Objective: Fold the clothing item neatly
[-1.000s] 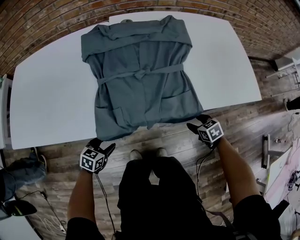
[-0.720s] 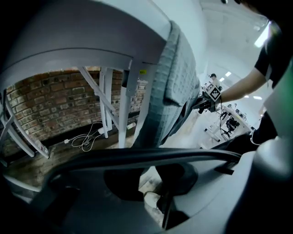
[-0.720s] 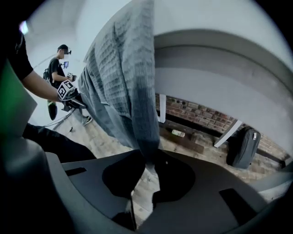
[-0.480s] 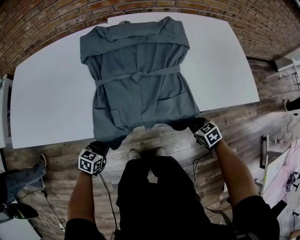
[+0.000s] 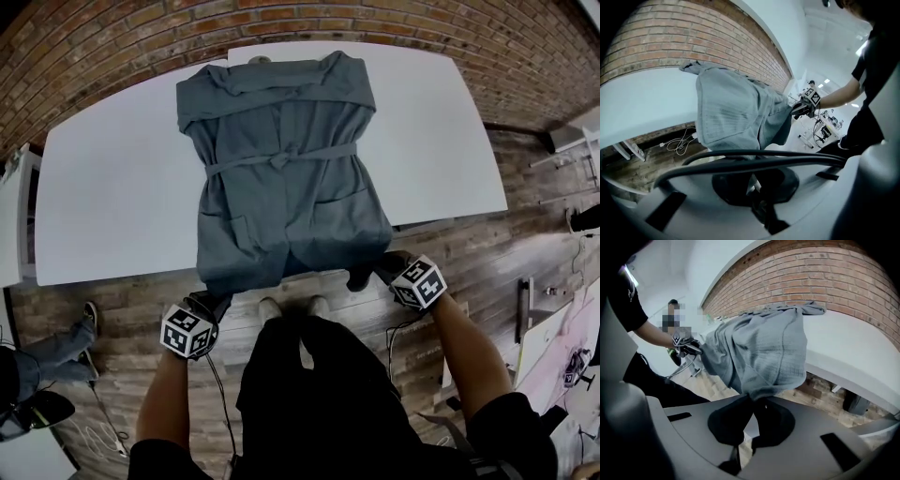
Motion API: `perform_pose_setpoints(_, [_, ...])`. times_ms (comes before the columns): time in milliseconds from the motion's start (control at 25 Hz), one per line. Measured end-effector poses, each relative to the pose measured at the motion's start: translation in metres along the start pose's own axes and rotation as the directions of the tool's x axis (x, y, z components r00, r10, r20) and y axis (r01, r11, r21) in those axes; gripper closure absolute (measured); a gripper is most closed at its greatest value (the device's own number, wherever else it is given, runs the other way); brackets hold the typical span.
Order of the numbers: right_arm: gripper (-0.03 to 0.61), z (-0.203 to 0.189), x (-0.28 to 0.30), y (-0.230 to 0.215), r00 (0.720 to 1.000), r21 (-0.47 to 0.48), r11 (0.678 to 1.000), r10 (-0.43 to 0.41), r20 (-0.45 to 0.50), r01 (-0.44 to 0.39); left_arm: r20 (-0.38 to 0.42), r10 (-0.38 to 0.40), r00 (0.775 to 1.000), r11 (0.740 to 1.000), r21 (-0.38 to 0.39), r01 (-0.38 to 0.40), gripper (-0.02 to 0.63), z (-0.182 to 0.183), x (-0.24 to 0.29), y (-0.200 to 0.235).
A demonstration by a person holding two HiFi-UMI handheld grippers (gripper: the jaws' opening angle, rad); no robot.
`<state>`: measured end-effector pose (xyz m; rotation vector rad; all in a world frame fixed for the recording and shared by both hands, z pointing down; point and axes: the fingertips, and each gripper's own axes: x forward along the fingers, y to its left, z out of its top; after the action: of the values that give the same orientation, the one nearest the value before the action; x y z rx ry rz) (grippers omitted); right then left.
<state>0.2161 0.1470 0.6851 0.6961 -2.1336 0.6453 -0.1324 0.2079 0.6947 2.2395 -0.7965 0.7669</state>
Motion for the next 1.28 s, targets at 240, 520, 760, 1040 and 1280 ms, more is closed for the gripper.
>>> perform_pose_setpoints(240, [0.571, 0.032, -0.042, 0.03, 0.995, -0.036, 0.995, 0.096, 0.04, -0.095, 0.052, -0.089, 0.995, 0.996, 0.025, 0.088, 0.609, 0.036, -0.037, -0.034])
perform_pose_setpoints(520, [0.571, 0.086, -0.09, 0.055, 0.975, -0.074, 0.978, 0.202, 0.089, -0.195, 0.138, -0.179, 0.974, 0.981, 0.099, 0.166, 0.609, 0.098, -0.088, -0.058])
perform_pose_setpoints(760, [0.571, 0.147, -0.116, 0.061, 0.966, -0.117, 0.974, 0.211, 0.148, -0.195, 0.232, -0.219, 0.948, 0.972, 0.141, 0.19, 0.609, 0.165, -0.123, -0.064])
perform_pose_setpoints(1040, [0.571, 0.221, -0.129, 0.047, 0.956, -0.085, 0.984, 0.173, 0.236, -0.157, 0.312, -0.245, 0.918, 0.968, 0.138, 0.211, 0.609, 0.243, -0.14, -0.042])
perform_pose_setpoints(1280, [0.569, 0.281, -0.129, 0.009, 0.946, -0.029, 0.987, 0.159, 0.282, -0.158, 0.344, -0.183, 0.921, 0.981, 0.125, 0.148, 0.609, 0.301, -0.138, -0.003])
